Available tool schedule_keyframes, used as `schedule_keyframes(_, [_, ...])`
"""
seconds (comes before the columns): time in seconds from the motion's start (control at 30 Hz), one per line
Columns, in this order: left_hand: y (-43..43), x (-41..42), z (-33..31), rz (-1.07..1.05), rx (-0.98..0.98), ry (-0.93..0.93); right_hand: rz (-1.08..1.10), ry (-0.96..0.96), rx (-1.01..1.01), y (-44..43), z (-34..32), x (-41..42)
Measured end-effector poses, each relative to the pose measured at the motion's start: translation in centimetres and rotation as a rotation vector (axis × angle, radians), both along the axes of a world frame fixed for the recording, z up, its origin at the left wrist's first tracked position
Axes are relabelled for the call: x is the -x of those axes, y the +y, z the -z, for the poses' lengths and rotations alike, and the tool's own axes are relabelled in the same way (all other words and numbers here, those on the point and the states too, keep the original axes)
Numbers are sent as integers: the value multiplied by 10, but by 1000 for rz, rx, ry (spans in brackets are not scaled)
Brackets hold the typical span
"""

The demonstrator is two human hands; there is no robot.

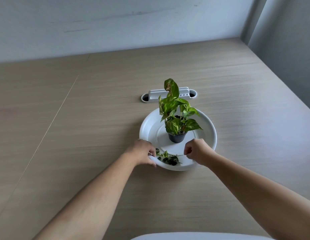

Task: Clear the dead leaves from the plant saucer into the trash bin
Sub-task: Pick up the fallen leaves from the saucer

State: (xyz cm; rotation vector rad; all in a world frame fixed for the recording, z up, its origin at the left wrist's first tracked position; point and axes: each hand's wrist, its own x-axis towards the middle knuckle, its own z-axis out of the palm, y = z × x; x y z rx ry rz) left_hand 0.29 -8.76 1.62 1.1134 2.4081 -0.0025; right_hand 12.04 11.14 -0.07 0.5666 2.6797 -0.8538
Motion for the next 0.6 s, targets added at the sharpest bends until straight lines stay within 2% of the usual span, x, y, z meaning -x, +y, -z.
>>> schedule_keyframes(0.17, [7, -16, 12, -67, -110, -63, -98, -101, -289, 7, 0, -4])
schedule_keyframes(0.23, [9, -16, 13, -130, -141, -111, -140, -135, -336, 8, 1, -3])
schedule_keyframes(0.33, [13, -11, 12, -198, -183, -158, -145, -150, -296, 8, 4, 2])
schedule_keyframes(0.6, [40, -16, 14, -90, -90, -51, -45, -114, -146, 10, 4, 4])
